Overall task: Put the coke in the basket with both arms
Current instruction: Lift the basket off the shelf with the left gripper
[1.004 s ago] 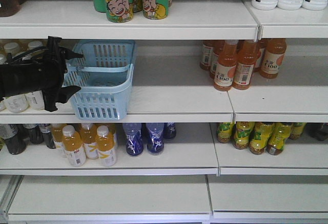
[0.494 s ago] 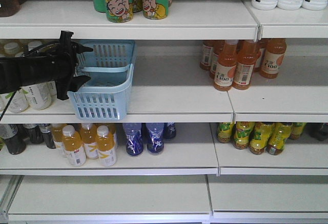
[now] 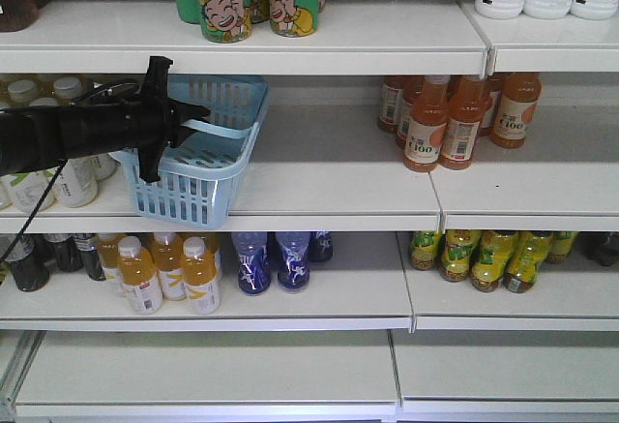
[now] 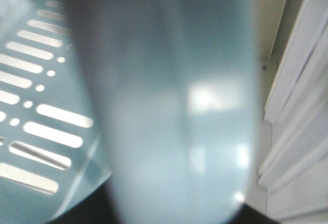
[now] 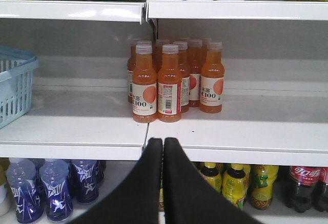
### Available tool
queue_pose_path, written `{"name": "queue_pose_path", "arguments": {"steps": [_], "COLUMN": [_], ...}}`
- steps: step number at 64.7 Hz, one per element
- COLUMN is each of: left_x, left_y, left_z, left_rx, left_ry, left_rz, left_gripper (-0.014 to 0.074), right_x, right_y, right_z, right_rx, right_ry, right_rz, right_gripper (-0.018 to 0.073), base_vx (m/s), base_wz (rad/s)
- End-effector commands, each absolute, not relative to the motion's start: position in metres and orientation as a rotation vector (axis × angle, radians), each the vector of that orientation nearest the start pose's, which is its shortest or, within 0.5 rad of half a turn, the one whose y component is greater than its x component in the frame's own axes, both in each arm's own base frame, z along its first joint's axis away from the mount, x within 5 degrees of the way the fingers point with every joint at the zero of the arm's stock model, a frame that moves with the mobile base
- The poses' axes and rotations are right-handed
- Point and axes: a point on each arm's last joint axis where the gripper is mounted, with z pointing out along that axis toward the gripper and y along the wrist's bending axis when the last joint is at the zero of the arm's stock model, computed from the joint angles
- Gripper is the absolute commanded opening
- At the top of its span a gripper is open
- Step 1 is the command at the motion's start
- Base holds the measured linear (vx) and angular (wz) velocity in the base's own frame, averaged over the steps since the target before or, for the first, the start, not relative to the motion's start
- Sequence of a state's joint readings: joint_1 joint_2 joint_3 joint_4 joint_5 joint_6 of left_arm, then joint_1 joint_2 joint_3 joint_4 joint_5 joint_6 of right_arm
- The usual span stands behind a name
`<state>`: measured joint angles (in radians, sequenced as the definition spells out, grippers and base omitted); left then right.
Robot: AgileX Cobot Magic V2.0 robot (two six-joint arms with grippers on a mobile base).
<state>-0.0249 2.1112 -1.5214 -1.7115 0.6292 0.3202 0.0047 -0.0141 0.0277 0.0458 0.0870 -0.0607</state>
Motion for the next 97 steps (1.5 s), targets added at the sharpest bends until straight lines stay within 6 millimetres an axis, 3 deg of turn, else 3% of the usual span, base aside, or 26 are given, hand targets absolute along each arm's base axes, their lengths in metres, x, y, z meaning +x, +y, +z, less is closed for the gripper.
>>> {"name": "queue_pose_path", "arguments": {"steps": [1,15,24,35,45,53,71,82,97], "left_x": [0.469,0.453,0.434,0.404,0.369,0.342,0.287,0.269,0.253], "left_y": [-0.066,-0.071,-0.075,-0.079,-0.086,-0.094,-0.118,-0.123,-0.121], "left_z": [0.261,0.273,0.283,0.296,0.314,0.318,0.287,0.26,0.237], "left_rx": [-0.856,-0.622,-0.445,-0.248,0.012,0.063,0.154,0.155,0.159], "left_ry": [1.895,1.961,2.08,2.21,2.194,2.236,2.35,2.445,2.524], "left_rz": [-1.63,-1.778,-1.755,-1.689,-1.713,-1.693,-1.73,-1.746,-1.74], "left_gripper": [-0.0008,-0.0008,-0.0008,-0.0008,-0.0008,-0.0008,-0.0008,-0.0008,-0.0008], "right_x": [0.056,0.056,0.056,0.056,0.056,0.056,0.056,0.056,0.056], "right_y": [0.0,0.0,0.0,0.0,0.0,0.0,0.0,0.0,0.0], "right_z": [0.2,0.2,0.2,0.2,0.2,0.2,0.2,0.2,0.2], "right_rx": [-0.02,-0.02,-0.02,-0.02,-0.02,-0.02,-0.02,-0.02,-0.02], "right_ry": [1.509,1.508,1.508,1.508,1.508,1.508,1.508,1.508,1.508], "right_rz": [-0.021,-0.021,-0.021,-0.021,-0.021,-0.021,-0.021,-0.021,-0.021], "right_gripper": [-0.001,-0.001,-0.001,-0.001,-0.001,-0.001,-0.001,-0.001,-0.001], "base_vx": [0.0,0.0,0.0,0.0,0.0,0.0,0.0,0.0,0.0], "base_wz": [0.0,0.0,0.0,0.0,0.0,0.0,0.0,0.0,0.0]}}
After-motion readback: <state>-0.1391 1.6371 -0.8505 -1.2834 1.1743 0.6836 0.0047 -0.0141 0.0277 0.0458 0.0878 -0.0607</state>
